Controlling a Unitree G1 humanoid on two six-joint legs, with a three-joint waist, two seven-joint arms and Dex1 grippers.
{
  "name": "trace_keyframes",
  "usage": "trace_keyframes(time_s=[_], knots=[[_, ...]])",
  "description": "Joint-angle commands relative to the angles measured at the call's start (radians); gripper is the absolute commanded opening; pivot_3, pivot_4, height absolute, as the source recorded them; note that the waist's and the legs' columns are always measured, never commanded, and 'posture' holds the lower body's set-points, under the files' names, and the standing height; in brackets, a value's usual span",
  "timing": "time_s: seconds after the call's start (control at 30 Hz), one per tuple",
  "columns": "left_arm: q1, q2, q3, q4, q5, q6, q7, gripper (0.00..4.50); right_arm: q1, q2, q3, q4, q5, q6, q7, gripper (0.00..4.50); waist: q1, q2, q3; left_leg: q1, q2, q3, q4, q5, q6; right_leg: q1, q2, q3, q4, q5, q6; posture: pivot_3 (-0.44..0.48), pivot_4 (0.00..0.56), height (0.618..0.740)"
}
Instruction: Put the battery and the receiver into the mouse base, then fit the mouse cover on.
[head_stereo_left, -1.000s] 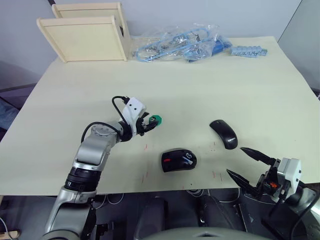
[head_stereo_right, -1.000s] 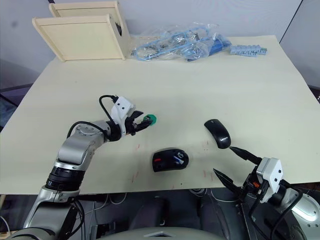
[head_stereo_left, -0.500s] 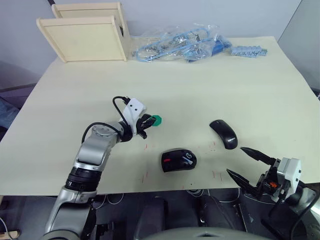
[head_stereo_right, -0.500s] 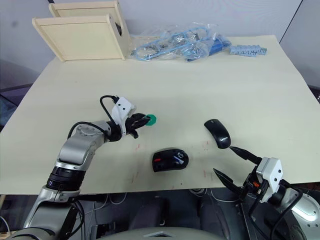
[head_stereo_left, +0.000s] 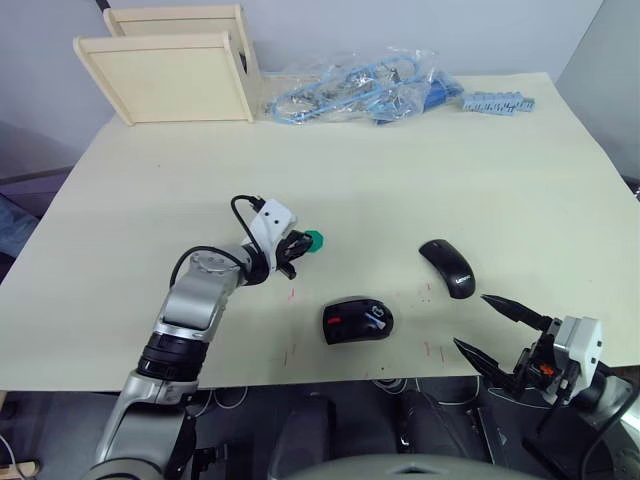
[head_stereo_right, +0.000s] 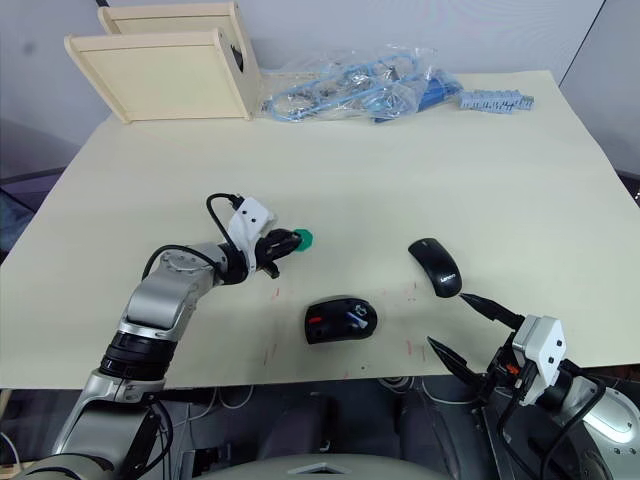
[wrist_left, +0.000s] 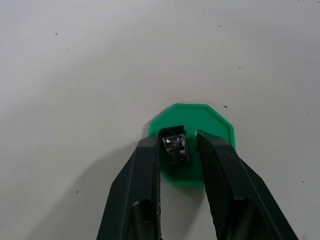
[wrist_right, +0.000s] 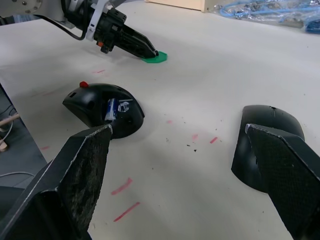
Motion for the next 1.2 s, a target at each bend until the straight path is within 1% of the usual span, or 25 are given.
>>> trace_keyframes(time_s=[0.03, 1.07, 1.17, 1.2], knots=[[-0.010, 0.003, -0.005, -0.003, 0.017, -0.009, 0.003, 1.27, 0.000, 0.004, 0.000, -0.008, 0.006, -0.026, 0.002, 4.50, 0.000, 0.000, 0.000, 0.000, 0.000, 0.000, 0.000, 0.000, 0.000, 0.000, 0.000, 0.000, 0.000, 0.000, 0.000, 0.000, 0.150, 0.740], [0.014, 0.030, -0.007, -0.037, 0.021, -0.008, -0.004, 1.27, -0.012, 0.004, 0.016, 0.029, -0.006, -0.060, 0.005, 4.50, 0.000, 0.000, 0.000, 0.000, 0.000, 0.000, 0.000, 0.000, 0.000, 0.000, 0.000, 0.000, 0.000, 0.000, 0.000, 0.000, 0.150, 0.740], [0.018, 0.032, -0.006, -0.040, 0.019, -0.010, -0.009, 0.46, -0.013, 0.002, 0.016, 0.024, -0.005, -0.056, 0.002, 4.50, 0.000, 0.000, 0.000, 0.000, 0.000, 0.000, 0.000, 0.000, 0.000, 0.000, 0.000, 0.000, 0.000, 0.000, 0.000, 0.000, 0.150, 0.740], [0.020, 0.033, -0.004, -0.042, 0.017, -0.011, -0.010, 0.05, -0.014, 0.002, 0.016, 0.021, -0.005, -0.053, 0.000, 4.50, 0.000, 0.000, 0.000, 0.000, 0.000, 0.000, 0.000, 0.000, 0.000, 0.000, 0.000, 0.000, 0.000, 0.000, 0.000, 0.000, 0.150, 0.740]])
